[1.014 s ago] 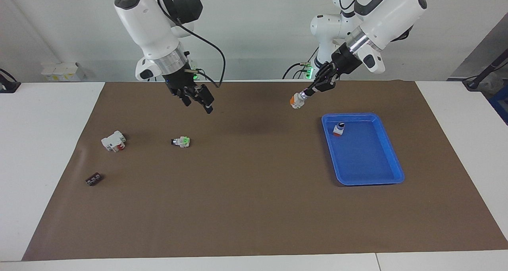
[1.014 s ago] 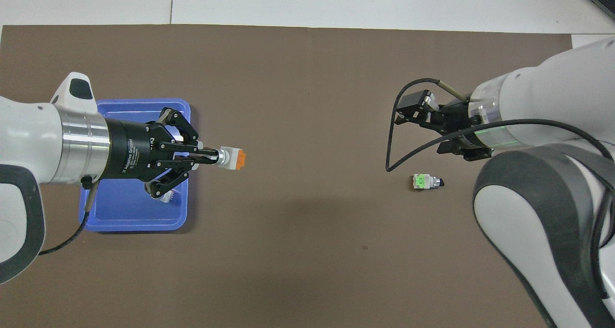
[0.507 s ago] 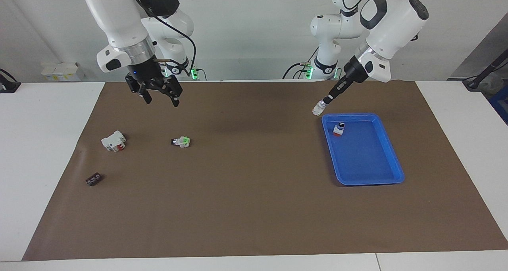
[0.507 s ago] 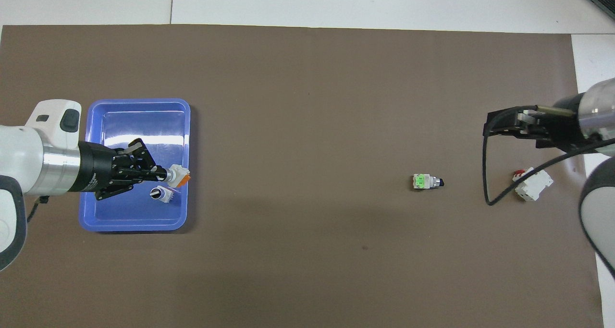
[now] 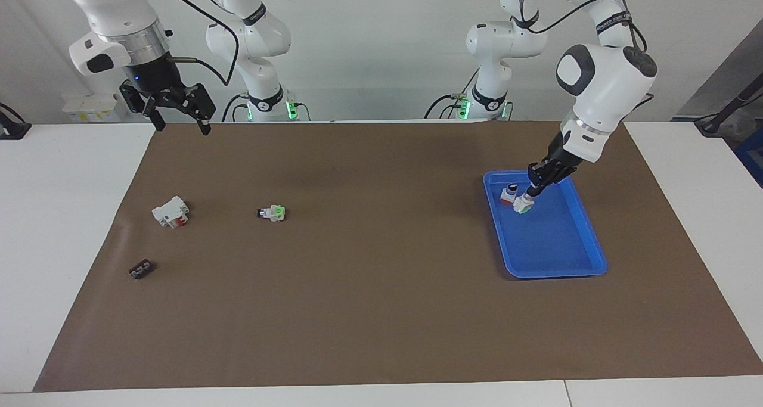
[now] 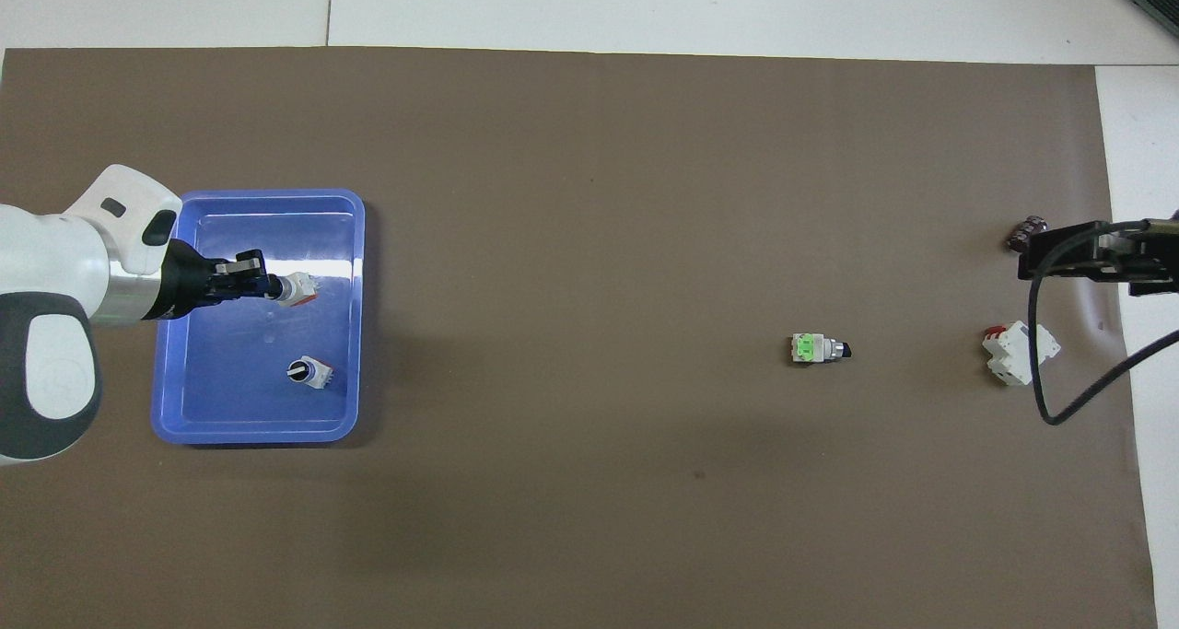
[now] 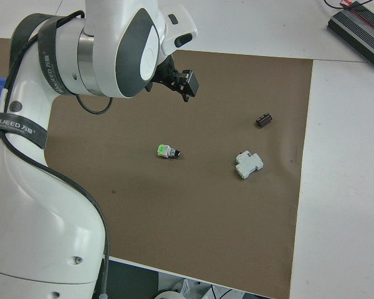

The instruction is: Turn and place switch with both arms

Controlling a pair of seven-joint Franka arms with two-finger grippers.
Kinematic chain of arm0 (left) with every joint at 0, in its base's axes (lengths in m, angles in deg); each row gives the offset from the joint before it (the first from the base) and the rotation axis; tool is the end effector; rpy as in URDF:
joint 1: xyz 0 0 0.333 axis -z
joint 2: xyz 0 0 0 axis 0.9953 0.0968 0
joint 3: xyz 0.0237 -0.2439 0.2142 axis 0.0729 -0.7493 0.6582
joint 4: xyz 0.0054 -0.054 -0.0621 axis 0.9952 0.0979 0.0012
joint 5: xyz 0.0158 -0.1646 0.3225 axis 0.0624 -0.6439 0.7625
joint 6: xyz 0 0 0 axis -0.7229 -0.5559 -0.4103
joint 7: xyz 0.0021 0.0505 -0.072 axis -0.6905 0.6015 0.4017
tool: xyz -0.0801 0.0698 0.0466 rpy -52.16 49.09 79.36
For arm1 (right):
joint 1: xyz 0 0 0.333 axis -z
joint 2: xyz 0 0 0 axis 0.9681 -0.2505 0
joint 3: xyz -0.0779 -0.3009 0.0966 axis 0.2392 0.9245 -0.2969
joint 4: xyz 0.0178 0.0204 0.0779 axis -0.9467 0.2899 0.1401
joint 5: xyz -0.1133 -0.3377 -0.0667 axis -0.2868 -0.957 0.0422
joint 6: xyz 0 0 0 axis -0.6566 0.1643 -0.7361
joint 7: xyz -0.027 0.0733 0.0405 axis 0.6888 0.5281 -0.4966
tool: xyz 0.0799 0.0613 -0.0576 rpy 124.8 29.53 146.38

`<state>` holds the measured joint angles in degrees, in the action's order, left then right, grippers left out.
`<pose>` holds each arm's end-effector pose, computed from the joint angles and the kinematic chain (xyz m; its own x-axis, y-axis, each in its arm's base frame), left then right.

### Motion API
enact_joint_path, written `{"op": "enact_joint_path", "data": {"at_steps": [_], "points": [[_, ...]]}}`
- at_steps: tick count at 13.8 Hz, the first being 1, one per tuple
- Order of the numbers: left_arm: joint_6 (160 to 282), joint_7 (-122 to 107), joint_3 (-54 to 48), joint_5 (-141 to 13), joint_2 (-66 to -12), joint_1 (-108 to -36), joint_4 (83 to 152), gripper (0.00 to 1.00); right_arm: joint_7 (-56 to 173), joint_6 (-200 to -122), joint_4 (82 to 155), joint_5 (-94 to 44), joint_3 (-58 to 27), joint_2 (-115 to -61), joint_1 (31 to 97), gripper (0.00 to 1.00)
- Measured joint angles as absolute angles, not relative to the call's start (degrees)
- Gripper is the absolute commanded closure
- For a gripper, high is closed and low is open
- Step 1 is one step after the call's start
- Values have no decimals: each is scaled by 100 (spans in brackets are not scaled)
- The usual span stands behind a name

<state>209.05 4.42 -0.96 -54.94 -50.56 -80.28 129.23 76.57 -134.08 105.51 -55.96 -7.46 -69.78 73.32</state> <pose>0.5209 -0.0572 0.4593 0.9873 0.1293 0.0921 0.1038 -0.9647 0.2419 0.5083 0.0094 0.6484 0.9870 -0.1526 0.0510 -0.1527 -0.9883 -0.0022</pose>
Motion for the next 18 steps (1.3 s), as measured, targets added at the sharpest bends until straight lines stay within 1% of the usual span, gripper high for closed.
{"op": "enact_joint_path", "data": {"at_steps": [1, 3, 7, 11, 12, 13, 14, 18], "points": [[20989, 907, -112, -5488, -4948, -8022, 12923, 100, 7666, -13339, 10366, -5596, -878, -7115, 7433, 0], [21014, 1763, -121, -5485, -4850, -8020, 12931, 100, 7672, -13267, 10321, -5596, -972, -7205, 7521, 0], [21014, 2624, -123, -5294, -4840, -8019, 13223, 100, 7672, -13340, 10665, -5635, -994, -6997, 7534, 0], [21014, 2847, -134, -4962, -4860, -8016, 13512, 100, 7672, -13364, 10768, -5673, -1076, -6887, 7532, 0], [21014, 2859, -141, -4952, -4876, -8014, 13545, 81, 7672, -13364, 10783, -5673, -1076, -6876, 7532, 0], [21014, 2874, -150, -4950, -4887, -8009, 13563, 11, 7672, -13364, 10791, -5674, -1076, -6870, 7532, 0], [21014, 2880, -160, -4949, -4896, -7994, 13564, 0, 7672, -13364, 10792, -5674, -1077, -6866, 7531, 0], [20983, 2880, -168, -4949, -4966, -7900, 13489, 0, 7674, -13339, 10792, -5674, -1069, -6849, 7538, 0]]}}
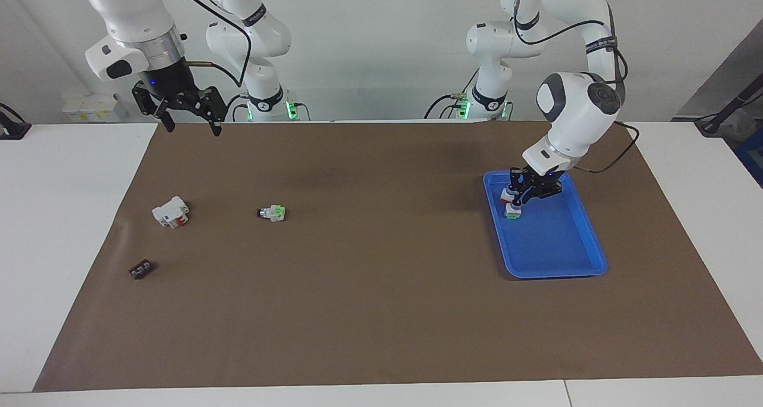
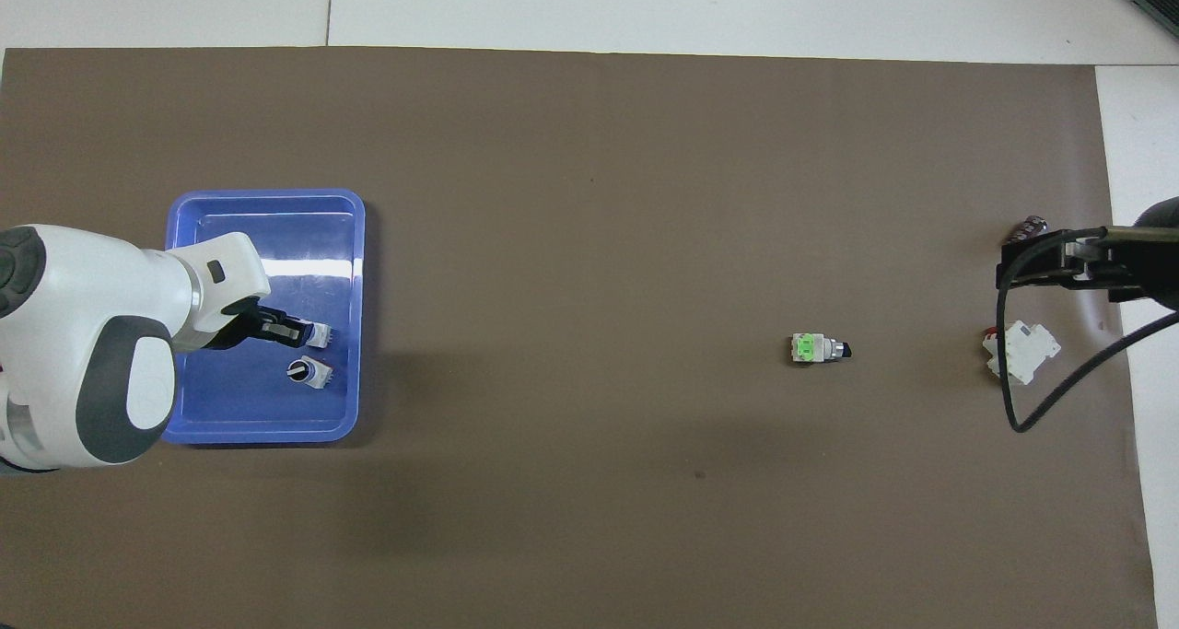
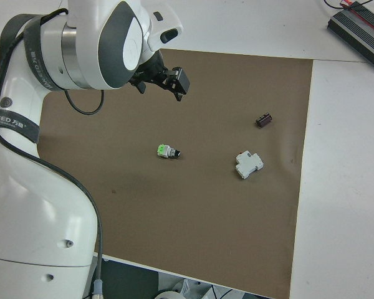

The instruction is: Turn and place switch with both arms

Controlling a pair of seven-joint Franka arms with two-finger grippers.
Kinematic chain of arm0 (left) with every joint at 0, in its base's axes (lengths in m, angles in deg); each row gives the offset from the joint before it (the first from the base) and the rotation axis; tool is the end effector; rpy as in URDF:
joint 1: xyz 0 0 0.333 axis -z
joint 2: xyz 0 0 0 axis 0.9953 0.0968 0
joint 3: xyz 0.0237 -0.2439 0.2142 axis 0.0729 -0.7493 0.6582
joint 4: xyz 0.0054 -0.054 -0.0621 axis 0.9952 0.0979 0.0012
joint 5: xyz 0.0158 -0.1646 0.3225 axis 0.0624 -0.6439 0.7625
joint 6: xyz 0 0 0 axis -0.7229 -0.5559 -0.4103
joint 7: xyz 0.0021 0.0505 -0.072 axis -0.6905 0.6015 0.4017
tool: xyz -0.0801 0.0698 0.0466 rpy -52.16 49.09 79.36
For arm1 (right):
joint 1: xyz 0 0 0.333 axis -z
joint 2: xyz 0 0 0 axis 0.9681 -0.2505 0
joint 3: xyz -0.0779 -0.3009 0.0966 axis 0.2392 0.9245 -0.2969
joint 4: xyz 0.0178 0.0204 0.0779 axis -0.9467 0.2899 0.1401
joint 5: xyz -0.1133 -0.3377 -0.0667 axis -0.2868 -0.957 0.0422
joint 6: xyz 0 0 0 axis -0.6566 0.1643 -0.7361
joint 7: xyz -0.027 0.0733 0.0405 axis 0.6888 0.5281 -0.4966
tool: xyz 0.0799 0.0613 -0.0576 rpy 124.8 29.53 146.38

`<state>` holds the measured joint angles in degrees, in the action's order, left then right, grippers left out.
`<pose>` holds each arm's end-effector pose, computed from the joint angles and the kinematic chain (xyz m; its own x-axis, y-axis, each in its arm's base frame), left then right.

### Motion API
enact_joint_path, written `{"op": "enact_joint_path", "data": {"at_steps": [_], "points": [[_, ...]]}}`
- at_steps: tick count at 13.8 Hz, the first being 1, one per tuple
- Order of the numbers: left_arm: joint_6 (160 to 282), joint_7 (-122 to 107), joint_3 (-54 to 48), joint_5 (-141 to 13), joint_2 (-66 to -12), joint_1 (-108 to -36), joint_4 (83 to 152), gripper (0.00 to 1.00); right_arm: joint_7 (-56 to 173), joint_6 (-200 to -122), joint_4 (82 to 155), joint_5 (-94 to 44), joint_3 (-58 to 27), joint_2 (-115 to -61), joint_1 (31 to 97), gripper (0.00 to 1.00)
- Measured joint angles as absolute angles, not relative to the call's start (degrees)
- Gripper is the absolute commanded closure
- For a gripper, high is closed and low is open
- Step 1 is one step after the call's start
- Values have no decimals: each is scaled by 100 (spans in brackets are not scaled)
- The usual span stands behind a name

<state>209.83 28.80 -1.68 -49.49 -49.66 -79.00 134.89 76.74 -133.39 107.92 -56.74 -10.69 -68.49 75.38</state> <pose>0.4995 -0.0687 0.4083 0.9267 -0.3698 0.0676 -0.3756 -0.9178 0.1286 0.4989 0.0189 0.6400 0.9905 -0.1355 0.0229 -0.1359 -0.9905 0.0204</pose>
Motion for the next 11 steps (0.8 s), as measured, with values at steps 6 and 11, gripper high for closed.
{"op": "enact_joint_path", "data": {"at_steps": [6, 11], "points": [[20302, 2872, -44, -4946, -5274, -7927, 12848, 0, 7674, -13333, 10793, -5674, -1085, -6782, 7532, 0], [19134, 2831, 157, -4413, -5576, -7987, 12020, 0, 7658, -13288, 10799, -5674, -1090, -6754, 7528, 0]]}}
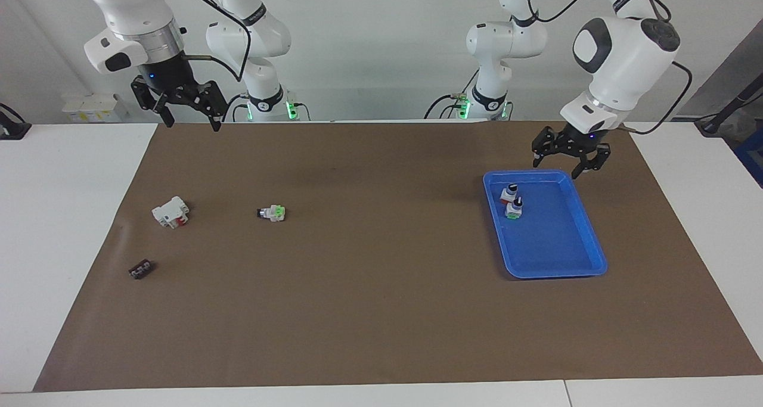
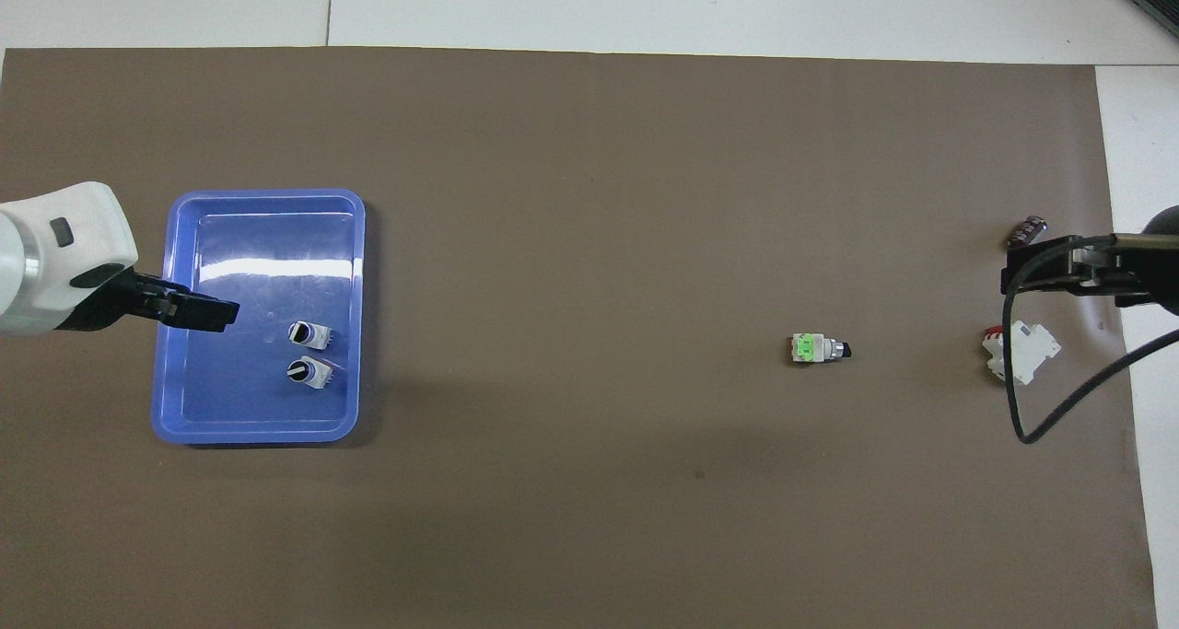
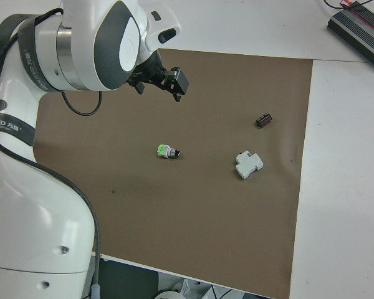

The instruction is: Turn and place switch with both arms

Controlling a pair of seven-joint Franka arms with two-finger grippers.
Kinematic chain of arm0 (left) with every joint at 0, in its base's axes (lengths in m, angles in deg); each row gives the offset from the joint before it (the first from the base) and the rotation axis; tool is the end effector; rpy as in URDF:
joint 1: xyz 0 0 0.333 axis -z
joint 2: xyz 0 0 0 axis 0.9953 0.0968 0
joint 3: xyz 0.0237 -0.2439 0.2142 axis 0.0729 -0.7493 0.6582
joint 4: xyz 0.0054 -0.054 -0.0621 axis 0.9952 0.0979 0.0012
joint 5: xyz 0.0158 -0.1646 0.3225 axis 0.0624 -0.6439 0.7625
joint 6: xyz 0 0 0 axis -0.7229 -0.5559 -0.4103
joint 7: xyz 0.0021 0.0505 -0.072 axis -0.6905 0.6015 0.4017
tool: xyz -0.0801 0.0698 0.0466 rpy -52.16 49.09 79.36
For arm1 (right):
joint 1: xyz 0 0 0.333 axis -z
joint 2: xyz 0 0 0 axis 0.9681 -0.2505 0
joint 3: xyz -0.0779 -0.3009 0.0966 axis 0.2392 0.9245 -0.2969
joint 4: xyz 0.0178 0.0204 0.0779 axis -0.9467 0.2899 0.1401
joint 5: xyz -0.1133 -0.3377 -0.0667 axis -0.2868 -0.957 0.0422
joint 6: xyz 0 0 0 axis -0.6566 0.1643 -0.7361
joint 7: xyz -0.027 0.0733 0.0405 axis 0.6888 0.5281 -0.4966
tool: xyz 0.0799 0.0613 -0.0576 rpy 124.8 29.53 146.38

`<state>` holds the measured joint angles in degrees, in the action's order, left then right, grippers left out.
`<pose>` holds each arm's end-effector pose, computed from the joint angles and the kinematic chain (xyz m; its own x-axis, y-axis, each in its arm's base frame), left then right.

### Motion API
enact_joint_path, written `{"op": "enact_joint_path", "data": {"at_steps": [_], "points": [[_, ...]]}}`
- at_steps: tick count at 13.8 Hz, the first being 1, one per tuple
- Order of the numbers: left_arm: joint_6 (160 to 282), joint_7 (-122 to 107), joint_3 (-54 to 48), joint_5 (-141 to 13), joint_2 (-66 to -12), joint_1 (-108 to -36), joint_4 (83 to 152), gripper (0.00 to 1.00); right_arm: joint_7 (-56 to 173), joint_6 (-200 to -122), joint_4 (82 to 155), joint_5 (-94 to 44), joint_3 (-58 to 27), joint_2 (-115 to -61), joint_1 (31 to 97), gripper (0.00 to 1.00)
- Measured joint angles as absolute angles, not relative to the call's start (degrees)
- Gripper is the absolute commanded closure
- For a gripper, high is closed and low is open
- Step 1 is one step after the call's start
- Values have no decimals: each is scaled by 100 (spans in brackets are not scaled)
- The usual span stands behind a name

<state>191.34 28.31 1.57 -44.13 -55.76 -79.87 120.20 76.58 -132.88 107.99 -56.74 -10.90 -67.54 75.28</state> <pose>0.4994 -0.0317 0.5462 0.9240 -0.3718 0.0896 -0.3775 -0.9242 0.0580 0.4926 0.0216 0.6469 0.9914 -0.1275 0.0294 -0.1282 -0.9915 0.0203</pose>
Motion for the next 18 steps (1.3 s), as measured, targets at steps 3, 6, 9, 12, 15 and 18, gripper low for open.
{"op": "enact_joint_path", "data": {"at_steps": [3, 6, 9, 12, 15, 18], "points": [[18288, 2481, 155, -4211, -5449, -8002, 11035, 0, 7645, -13284, 10809, -5674, -1136, -6731, 7510, 0], [17432, 2334, 154, -4136, -5068, -8116, 9984, 0, 7645, -13284, 10818, -5674, -1178, -6721, 7510, 0], [17082, 2291, 131, -3993, -4830, -8149, 9508, 0, 7645, -13284, 10828, -5674, -1173, -6720, 7516, 0], [17005, 1787, 55, -3993, -4837, -8149, 9463, 0, 7645, -13281, 10833, -5674, -1165, -6719, 7520, 0], [16949, 1634, 35, -3991, -4891, -8150, 9570, 0, 7646, -13152, 10833, -5674, -1164, -6713, 7520, 0], [16948, 1615, 34, -3991, -4927, -8151, 9671, 0, 7646, -13135, 10833, -5674, -1160, -6711, 7520, 0]]}}
